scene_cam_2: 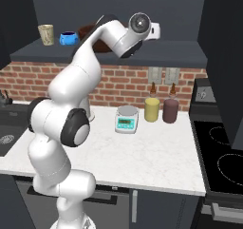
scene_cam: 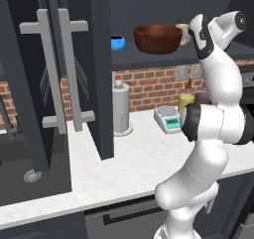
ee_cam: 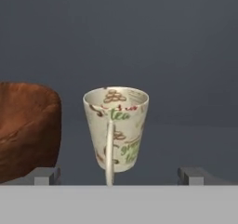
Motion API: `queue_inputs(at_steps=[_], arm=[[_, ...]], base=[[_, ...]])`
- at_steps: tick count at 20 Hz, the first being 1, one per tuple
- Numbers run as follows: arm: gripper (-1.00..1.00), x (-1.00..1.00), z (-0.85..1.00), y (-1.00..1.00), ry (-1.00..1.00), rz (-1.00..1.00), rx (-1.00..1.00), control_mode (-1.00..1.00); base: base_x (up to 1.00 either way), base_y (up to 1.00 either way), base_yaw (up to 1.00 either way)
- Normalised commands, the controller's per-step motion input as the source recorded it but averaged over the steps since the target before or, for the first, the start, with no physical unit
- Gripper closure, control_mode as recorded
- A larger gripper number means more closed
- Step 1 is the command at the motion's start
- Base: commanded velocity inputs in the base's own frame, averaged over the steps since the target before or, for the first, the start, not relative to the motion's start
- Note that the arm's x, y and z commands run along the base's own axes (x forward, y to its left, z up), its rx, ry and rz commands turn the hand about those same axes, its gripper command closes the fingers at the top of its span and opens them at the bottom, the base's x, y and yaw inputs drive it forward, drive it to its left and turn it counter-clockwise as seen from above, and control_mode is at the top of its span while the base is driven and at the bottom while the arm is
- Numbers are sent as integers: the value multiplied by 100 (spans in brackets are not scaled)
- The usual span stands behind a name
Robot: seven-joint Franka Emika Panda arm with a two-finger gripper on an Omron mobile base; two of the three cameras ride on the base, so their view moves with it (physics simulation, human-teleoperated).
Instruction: Gather all objects into one cabinet and sort the glasses and bowls to opposite sides.
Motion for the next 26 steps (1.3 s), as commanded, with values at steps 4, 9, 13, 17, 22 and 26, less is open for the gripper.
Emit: queue_inputs(at_steps=[4, 9, 13, 17, 22, 26], arm=[[-100, 33, 0, 0, 0, -4, 0, -100], [-100, 25, 0, 0, 0, -4, 0, -100], [-100, 24, 0, 0, 0, -4, 0, -100], [-100, 21, 0, 0, 0, -5, 0, -100], [-100, 9, 0, 0, 0, -3, 0, -100], [-100, 4, 0, 0, 0, 0, 0, -100]], base=[[0, 0, 0], [0, 0, 0], [0, 0, 0], [0, 0, 0], [0, 0, 0], [0, 0, 0]])
